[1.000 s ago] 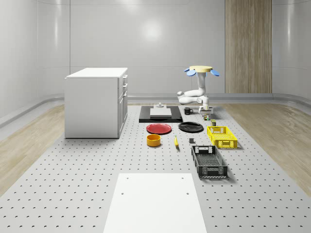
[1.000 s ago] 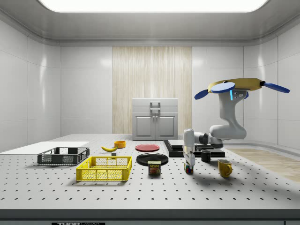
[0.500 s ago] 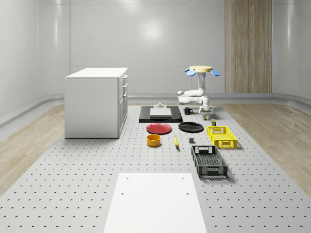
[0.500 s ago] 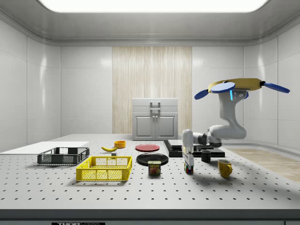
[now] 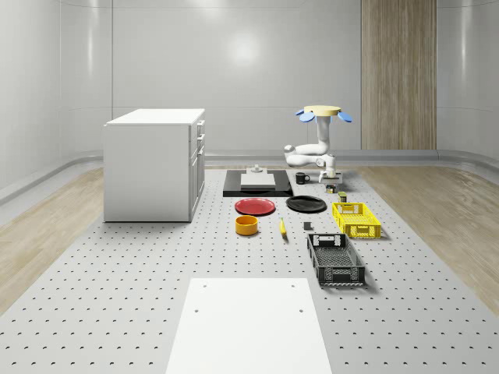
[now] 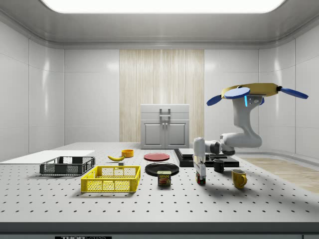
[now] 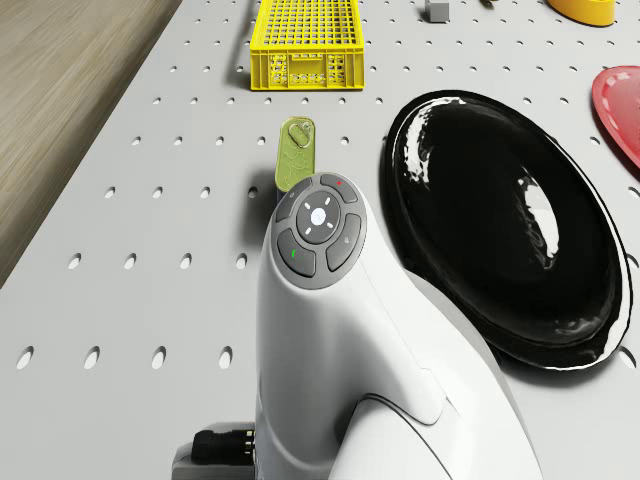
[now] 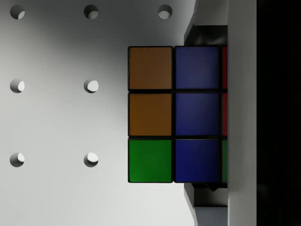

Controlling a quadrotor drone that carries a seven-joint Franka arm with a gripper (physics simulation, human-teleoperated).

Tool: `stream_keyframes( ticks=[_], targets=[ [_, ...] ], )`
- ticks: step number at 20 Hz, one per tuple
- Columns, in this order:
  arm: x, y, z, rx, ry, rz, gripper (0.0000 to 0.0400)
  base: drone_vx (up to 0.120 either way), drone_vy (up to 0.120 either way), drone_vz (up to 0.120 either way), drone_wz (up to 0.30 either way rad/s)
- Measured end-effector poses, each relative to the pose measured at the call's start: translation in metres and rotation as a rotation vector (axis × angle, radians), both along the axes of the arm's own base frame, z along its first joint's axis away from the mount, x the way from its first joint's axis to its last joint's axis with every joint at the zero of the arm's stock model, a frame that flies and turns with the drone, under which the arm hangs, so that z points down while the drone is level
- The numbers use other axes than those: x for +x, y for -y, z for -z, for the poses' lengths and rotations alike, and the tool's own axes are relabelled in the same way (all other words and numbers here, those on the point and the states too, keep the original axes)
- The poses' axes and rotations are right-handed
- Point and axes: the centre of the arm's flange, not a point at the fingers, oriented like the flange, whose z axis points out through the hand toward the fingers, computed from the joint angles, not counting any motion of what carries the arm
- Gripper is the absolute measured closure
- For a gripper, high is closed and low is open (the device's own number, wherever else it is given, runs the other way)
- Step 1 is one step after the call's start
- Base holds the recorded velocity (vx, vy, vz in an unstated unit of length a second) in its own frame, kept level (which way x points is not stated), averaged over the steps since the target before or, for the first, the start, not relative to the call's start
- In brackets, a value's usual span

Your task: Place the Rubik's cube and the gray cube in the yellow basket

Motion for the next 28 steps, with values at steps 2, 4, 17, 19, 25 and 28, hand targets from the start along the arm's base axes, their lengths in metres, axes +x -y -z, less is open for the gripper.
stream_keyframes(
  ticks=[2, 4, 17, 19, 25, 28],
  targets=[
    [0.000, 0.000, 0.004, 0.000, 0.000, 0.000, 0.0074, 0.000, 0.000, 0.000, 0.000],
    [0.000, 0.000, 0.010, 0.000, 0.000, 0.000, 0.0074, 0.000, 0.000, 0.000, 0.000],
    [0.000, 0.000, 0.039, 0.000, 0.000, 0.000, 0.0075, 0.034, 0.000, 0.120, 0.000],
    [0.000, 0.000, 0.040, 0.000, 0.000, 0.000, 0.0075, 0.120, 0.000, 0.120, 0.000],
    [0.000, 0.000, 0.041, 0.000, 0.000, 0.000, 0.0075, 0.120, 0.093, 0.000, 0.000],
    [0.000, 0.000, 0.041, 0.000, 0.000, 0.000, 0.0075, 0.120, 0.000, 0.000, 0.000]
  ],
)
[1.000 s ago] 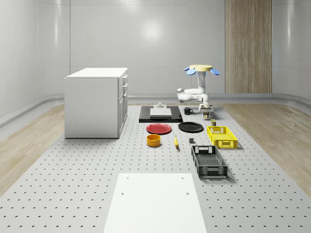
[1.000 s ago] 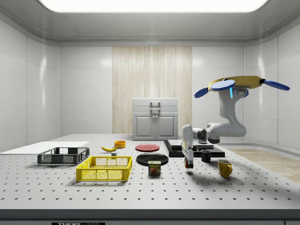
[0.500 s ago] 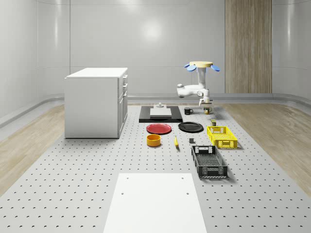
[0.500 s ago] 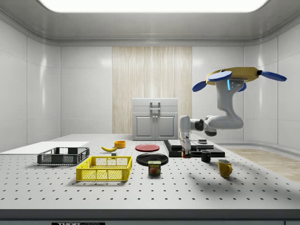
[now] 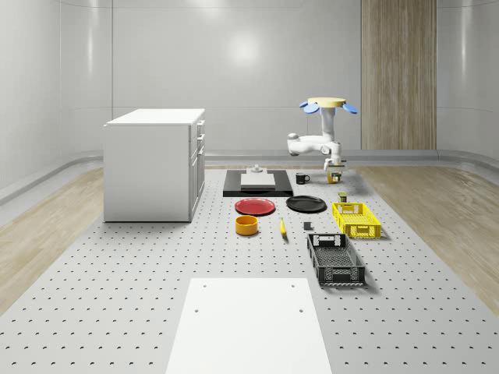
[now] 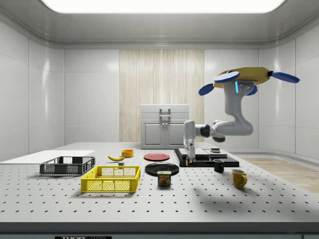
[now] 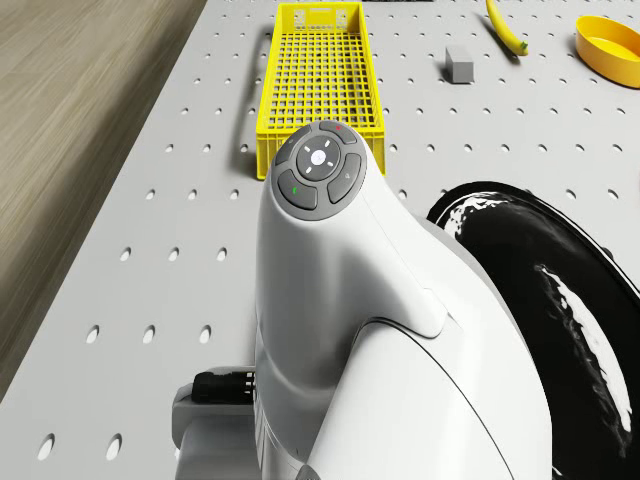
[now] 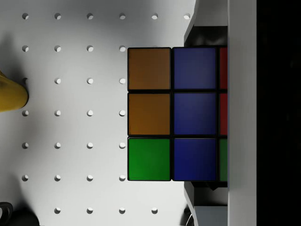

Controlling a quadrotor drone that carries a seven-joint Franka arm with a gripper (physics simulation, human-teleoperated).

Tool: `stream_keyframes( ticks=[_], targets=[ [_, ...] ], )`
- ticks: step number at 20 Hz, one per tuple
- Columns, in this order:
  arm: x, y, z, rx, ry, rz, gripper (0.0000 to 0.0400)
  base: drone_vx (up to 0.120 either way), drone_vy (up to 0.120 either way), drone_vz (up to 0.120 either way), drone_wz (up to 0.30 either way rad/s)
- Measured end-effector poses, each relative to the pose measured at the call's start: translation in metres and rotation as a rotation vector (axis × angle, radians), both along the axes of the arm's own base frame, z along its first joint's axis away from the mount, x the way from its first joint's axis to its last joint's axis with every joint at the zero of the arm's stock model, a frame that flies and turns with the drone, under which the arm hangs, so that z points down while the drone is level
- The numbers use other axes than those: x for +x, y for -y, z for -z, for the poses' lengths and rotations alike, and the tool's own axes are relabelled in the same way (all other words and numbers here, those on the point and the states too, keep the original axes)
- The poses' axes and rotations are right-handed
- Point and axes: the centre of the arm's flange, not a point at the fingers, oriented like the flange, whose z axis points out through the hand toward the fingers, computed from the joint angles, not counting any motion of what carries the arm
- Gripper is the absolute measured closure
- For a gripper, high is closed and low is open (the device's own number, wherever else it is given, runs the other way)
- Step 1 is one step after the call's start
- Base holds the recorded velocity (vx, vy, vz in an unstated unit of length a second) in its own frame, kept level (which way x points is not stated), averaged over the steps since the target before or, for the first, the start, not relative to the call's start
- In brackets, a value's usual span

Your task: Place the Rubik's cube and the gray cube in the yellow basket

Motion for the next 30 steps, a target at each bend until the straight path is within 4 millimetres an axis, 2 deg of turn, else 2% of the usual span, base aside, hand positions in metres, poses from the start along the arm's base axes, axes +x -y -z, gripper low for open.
stream_keyframes(
  ticks=[6, 30],
  targets=[
    [0.0000, 0.0000, 0.0001, 0.000, 0.000, 0.000, 0.0075, 0.120, 0.033, 0.000, 0.000],
    [0.0000, 0.0000, 0.0002, 0.000, 0.000, 0.000, 0.0075, 0.120, 0.000, 0.000, 0.000]
  ],
)
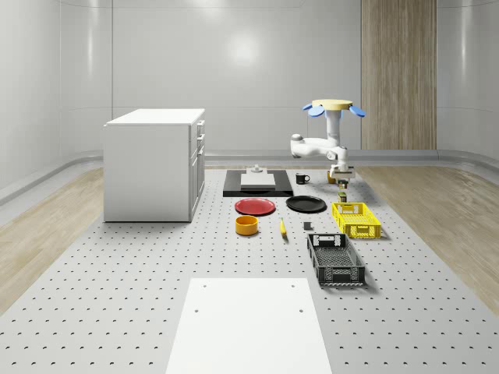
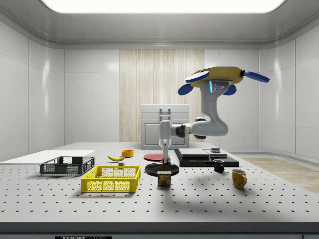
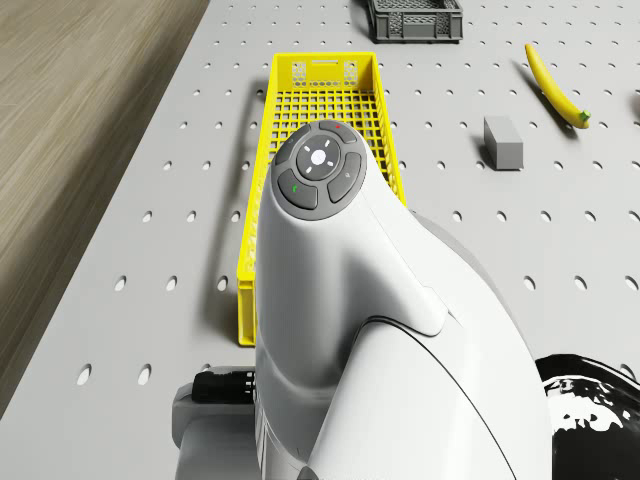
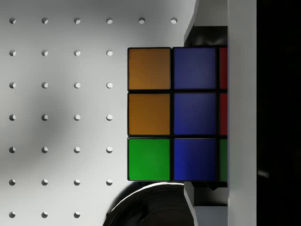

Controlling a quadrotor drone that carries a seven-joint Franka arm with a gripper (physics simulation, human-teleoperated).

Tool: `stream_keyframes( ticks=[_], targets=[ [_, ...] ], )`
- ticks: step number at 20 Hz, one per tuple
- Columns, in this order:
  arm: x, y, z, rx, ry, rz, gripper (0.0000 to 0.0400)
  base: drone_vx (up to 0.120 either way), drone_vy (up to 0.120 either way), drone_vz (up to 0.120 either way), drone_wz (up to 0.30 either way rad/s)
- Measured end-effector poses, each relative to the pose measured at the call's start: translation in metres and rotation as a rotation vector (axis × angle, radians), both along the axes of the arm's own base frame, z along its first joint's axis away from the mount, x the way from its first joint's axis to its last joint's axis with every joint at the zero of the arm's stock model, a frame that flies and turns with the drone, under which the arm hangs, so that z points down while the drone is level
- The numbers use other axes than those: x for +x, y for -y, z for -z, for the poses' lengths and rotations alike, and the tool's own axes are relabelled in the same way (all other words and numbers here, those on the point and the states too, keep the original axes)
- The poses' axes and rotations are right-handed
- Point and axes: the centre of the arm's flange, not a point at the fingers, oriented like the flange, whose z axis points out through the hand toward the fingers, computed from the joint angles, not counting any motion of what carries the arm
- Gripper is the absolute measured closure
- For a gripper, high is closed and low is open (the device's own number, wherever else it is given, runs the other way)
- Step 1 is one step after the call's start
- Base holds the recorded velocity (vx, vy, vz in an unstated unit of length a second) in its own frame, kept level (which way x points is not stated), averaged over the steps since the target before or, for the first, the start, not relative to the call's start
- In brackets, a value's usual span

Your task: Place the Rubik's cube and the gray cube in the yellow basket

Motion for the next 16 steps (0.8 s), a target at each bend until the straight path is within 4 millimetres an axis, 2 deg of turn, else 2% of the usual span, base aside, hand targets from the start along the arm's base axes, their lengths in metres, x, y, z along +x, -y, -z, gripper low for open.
stream_keyframes(
  ticks=[16],
  targets=[
    [0.0000, 0.0000, 0.0000, 0.000, 0.000, 0.000, 0.0075, 0.120, 0.000, 0.000, 0.000]
  ],
)
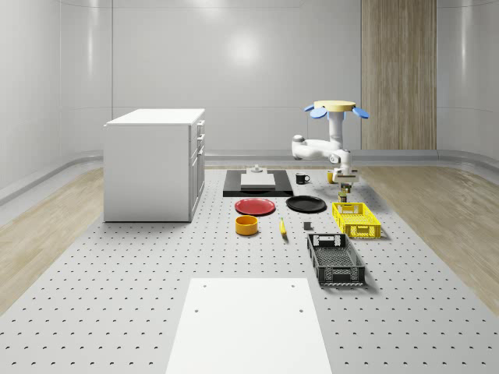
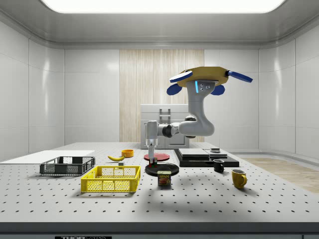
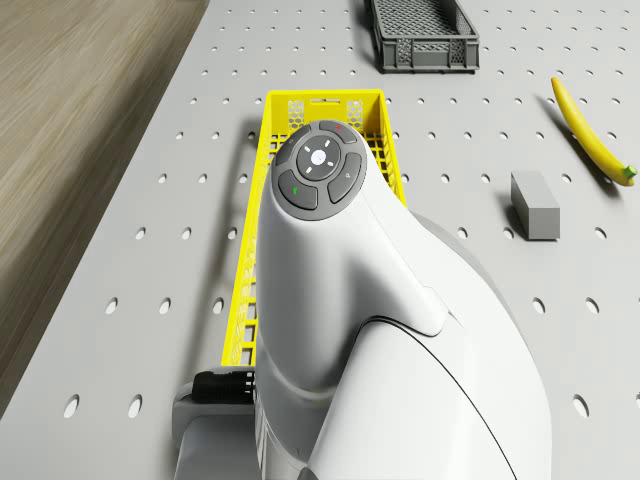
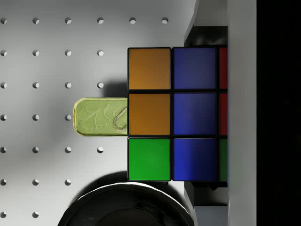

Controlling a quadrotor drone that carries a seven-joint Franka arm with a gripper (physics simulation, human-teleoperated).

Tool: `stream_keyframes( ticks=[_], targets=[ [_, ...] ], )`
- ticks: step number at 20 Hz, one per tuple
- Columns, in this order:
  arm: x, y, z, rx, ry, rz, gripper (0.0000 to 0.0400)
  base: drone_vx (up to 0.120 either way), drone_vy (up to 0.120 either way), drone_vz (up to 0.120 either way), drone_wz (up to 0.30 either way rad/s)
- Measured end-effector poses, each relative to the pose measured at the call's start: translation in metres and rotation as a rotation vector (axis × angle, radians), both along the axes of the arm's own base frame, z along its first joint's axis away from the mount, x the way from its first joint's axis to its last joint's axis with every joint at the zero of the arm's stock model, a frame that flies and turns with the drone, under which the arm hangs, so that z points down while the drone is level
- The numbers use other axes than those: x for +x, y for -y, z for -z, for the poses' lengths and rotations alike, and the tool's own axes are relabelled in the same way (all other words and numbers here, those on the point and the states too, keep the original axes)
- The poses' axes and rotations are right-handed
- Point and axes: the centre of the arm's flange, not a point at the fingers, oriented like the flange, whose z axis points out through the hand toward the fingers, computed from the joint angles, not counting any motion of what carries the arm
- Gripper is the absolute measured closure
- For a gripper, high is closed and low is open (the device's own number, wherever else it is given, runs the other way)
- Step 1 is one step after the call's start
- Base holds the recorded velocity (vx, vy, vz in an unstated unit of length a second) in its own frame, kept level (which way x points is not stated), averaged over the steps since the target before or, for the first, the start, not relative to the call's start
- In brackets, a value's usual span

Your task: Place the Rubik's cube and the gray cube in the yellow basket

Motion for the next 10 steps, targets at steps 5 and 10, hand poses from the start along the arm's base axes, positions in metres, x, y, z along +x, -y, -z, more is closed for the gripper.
stream_keyframes(
  ticks=[5, 10],
  targets=[
    [0.0000, 0.0000, 0.0000, 0.000, 0.000, 0.000, 0.0075, 0.120, 0.000, 0.000, 0.000],
    [0.0000, 0.0000, 0.0000, 0.000, 0.000, 0.000, 0.0075, 0.120, 0.000, 0.000, 0.000]
  ],
)
